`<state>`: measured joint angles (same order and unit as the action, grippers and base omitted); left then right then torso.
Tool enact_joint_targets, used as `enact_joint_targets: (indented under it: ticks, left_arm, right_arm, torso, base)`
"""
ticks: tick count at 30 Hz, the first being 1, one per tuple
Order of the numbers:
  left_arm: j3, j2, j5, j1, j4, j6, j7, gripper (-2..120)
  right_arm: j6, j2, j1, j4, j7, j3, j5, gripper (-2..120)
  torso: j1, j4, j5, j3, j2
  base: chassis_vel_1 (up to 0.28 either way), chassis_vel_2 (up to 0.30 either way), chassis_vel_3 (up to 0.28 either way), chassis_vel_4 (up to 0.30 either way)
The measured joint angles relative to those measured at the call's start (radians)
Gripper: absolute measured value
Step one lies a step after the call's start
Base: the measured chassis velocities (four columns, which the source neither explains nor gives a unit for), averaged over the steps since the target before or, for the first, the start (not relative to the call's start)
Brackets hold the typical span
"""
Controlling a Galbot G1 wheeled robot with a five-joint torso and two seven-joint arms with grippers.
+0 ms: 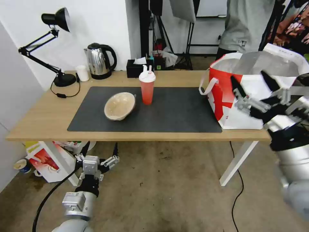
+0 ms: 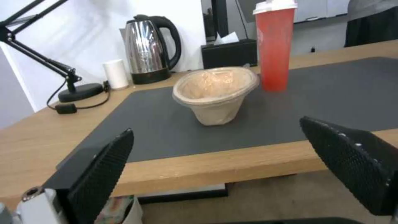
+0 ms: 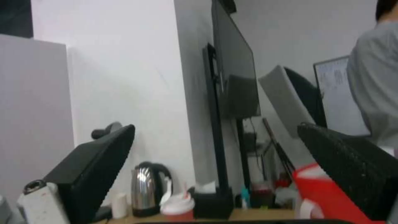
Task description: Pick up the trash from the table and place it into the takeout bag.
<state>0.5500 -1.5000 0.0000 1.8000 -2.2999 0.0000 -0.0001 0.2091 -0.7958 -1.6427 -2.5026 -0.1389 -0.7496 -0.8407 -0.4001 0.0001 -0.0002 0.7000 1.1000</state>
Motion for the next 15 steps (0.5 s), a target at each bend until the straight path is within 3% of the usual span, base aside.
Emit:
enact_joint_targets:
  ticks: [15]
  left_arm:
    - [0.0, 0.0, 0.0, 0.0, 0.0, 0.0, 0.0, 100]
  right_arm:
    - [0.133, -0.234, -0.073, 0.051, 0.031, 0.217, 0.348, 100]
  torso:
    - [0.0, -0.0001, 0.0, 0.0, 0.0]
  base:
    - [0.0, 0.0, 0.0, 0.0]
